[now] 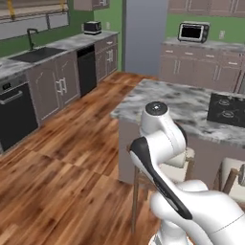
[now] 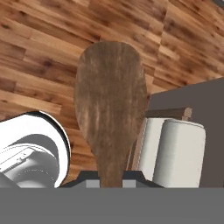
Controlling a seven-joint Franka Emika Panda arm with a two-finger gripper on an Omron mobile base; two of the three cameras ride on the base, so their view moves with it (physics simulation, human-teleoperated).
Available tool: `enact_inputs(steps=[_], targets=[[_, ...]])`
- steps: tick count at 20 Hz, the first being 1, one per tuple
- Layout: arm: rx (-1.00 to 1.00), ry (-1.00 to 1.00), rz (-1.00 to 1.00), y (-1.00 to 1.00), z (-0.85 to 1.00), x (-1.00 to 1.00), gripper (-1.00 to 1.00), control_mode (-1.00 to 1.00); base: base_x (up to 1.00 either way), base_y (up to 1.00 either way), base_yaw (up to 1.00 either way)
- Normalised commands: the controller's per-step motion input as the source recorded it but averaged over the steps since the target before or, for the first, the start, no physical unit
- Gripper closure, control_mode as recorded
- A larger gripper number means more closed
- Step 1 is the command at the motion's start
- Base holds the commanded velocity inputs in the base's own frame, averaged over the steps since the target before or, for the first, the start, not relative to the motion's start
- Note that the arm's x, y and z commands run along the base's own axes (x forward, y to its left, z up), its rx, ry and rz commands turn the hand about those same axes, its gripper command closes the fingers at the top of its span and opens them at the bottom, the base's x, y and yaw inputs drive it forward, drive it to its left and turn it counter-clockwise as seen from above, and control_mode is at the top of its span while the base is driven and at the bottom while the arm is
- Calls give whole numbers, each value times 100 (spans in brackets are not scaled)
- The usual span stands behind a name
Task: Organize the utensils by type. Pick up the wooden spoons from the counter and place them in the open cabinet. Then pick up the metallic utensils from the counter and place them in the open drawer.
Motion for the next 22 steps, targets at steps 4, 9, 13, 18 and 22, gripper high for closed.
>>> enact_inputs(steps=[4,9,13,18,22], targets=[[0,0,0,0,0,0,100,100,35,0,-30],[0,0,0,0,0,0,100,100,45,0,-54],[0,0,0,0,0,0,100,100,44,1,-72],[0,0,0,0,0,0,100,100,31,0,-90],[0,0,0,0,0,0,100,100,39,1,-78]])
